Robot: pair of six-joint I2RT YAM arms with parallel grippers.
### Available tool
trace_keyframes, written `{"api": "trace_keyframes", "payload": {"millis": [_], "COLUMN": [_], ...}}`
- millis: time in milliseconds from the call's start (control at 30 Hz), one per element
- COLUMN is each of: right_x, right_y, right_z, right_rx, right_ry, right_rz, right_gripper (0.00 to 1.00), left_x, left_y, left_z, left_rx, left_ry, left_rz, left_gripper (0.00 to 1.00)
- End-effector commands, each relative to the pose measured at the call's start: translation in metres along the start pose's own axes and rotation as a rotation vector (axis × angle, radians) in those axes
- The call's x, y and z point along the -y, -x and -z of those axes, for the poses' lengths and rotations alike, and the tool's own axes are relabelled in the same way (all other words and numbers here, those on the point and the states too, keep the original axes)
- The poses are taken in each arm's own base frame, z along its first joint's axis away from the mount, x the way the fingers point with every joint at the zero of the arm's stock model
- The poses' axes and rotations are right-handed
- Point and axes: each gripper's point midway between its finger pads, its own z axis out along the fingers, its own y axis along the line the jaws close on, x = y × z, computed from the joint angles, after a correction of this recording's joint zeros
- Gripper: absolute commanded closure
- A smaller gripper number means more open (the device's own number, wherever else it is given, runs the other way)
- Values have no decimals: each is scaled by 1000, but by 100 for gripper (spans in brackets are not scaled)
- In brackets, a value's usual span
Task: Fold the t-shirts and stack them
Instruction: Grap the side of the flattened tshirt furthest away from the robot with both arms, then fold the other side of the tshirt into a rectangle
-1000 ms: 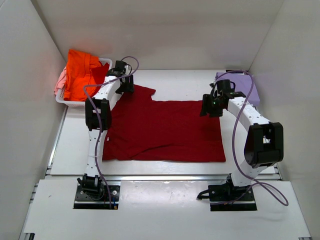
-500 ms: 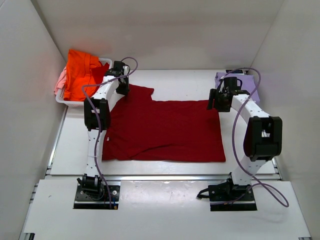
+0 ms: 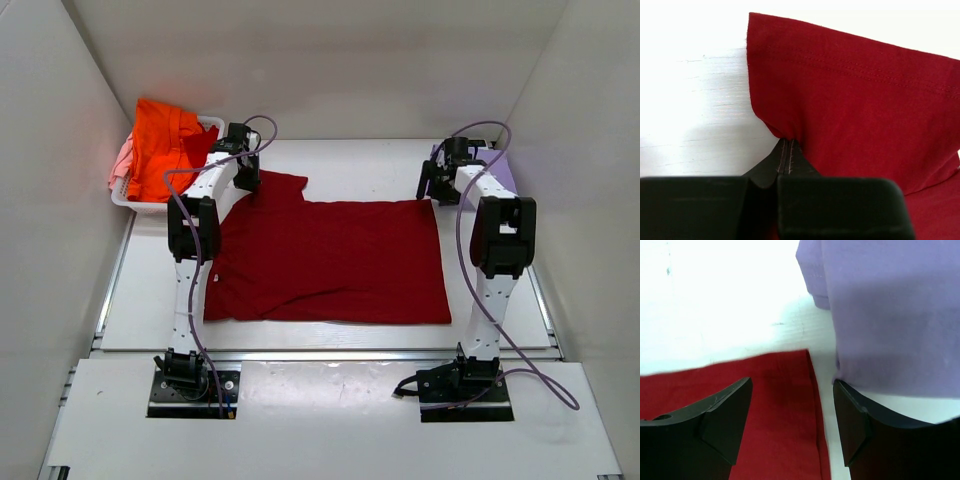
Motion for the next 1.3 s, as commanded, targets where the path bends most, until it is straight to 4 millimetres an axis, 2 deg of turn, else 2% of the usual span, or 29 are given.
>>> {"api": "trace_keyframes", "payload": {"millis": [0, 200, 267, 367, 400, 433, 467, 567, 667, 767, 833, 867, 900, 933, 967, 1100, 1133, 1167, 1200, 1233, 1267], "right_x": [-7, -7, -16, -16, -16, -19, -19, -17, -15, -19, -18, -19, -22, -26, -26, -27, -26, -25, -23, -22, -24], "right_y": [12, 4, -2, -11, -8, -8, -4, -1, 11, 28, 36, 33, 37, 41, 39, 22, 12, 11, -1, -12, -14], "right_z": [-3, -18, -23, -30, -29, -29, -28, -24, -15, 1, 17, 20, 31, 36, 46, 75, 80, 85, 91, 94, 99], "right_rx": [12, -25, -47, -75, -68, -67, -61, -57, -22, 25, 59, 53, 79, 104, 117, 157, 153, 163, 153, 145, 159], "right_ry": [-4, -11, -1, -8, -5, 5, 3, 3, -8, 0, 1, 6, 17, 25, 24, 42, 53, 58, 61, 71, 90], "right_rz": [-8, -9, 7, 14, 12, 22, 19, 32, 52, 78, 84, 101, 108, 118, 128, 147, 144, 146, 142, 141, 142], "right_gripper": [37, 38, 40, 49, 60, 78, 100, 100, 99, 100, 100, 100, 100, 100, 100, 100, 100, 99, 100, 100, 100], "left_x": [9, 7, 6, 9, 4, 10, 8, 15, 15, 18, 21, 23, 23, 24, 24, 20, 19, 18, 16, 15, 14], "left_y": [-21, -21, -25, -26, -26, -28, -26, -23, -5, 6, 14, 1, -12, 0, -18, -44, -55, -50, -62, -67, -71], "left_z": [11, 10, 8, 8, 6, 6, 7, 13, 28, 52, 80, 78, 87, 105, 101, 134, 143, 154, 153, 162, 168], "left_rx": [-80, -78, -89, -90, -90, -95, -93, -89, -41, 0, 39, 14, -5, 55, 30, 67, 63, 99, 81, 89, 94], "left_ry": [-45, -43, -43, -48, -43, -56, -51, -61, -73, -102, -122, -129, -133, -134, -134, -143, -146, -152, -149, -158, -150], "left_rz": [-4, -3, -4, -6, -7, -7, -6, -10, 9, 26, 20, 16, 17, 8, 8, 18, 24, 22, 23, 22, 17], "left_gripper": [100, 100, 100, 100, 100, 100, 100, 100, 100, 100, 100, 100, 100, 100, 100, 100, 100, 100, 100, 100, 100]}}
